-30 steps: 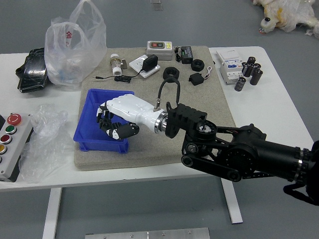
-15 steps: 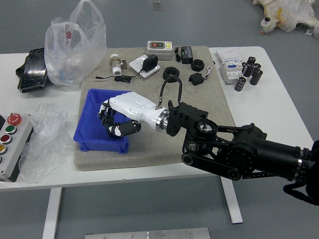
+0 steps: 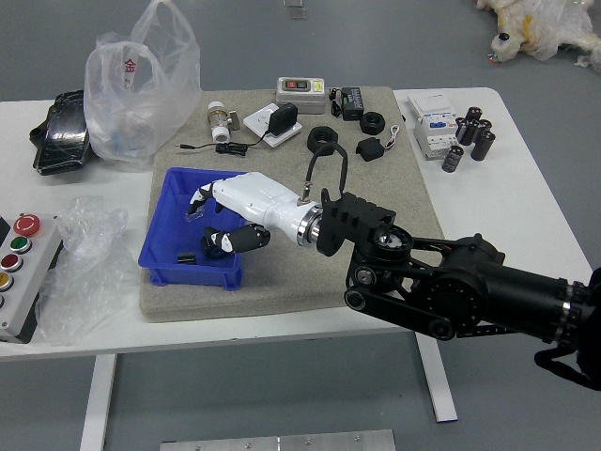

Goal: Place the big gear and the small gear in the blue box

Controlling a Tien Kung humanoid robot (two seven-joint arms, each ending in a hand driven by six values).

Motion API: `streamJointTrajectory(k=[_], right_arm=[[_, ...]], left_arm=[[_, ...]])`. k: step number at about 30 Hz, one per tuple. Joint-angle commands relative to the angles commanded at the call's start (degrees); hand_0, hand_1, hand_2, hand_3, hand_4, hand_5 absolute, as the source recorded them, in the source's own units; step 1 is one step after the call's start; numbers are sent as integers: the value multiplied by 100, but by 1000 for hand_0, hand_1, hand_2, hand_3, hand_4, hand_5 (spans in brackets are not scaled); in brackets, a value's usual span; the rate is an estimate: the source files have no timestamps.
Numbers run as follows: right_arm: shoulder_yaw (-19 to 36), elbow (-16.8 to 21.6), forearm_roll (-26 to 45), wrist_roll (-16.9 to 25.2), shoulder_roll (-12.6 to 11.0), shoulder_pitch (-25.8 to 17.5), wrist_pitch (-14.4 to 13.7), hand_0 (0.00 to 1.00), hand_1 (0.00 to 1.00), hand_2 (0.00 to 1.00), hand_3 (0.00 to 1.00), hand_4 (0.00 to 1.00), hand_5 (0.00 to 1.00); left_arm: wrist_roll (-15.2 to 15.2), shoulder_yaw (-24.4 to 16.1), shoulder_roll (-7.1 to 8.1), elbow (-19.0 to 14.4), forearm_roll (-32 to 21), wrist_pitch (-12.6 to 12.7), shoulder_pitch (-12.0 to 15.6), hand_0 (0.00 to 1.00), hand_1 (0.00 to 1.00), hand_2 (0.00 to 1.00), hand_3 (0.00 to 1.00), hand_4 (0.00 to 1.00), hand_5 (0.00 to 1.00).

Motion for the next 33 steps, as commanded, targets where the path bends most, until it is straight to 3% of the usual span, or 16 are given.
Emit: streamJointTrajectory(k=[3,10,16,27,33], right_arm=[[322,37,-8,33,-121,-165,-71,389,636,744,696,524,176],[1390,180,-68,145,-667,-844,-300,392,625,722,679,531,186],[2450,259,405,426,-1064,-1403,-519,397,618,702,673,532,198],[4136,458,1254,1031,-1332,-2502,-653,406,609,684,665,529,207],[5046,750,1572,1336,-1427,-3285,-685,411,608,678,666,534,204]], left_arm=[[-13,12,-3,3,-15,2,3,693,638,599,721,702,403],[-54,61,-6,12,-93,36,15,693,638,601,720,702,402],[-87,82,-3,21,-116,50,-9,693,638,601,720,702,403],[-122,27,53,35,17,-24,-172,694,638,602,720,702,402],[-255,228,75,67,-235,7,-117,694,638,602,721,701,402]])
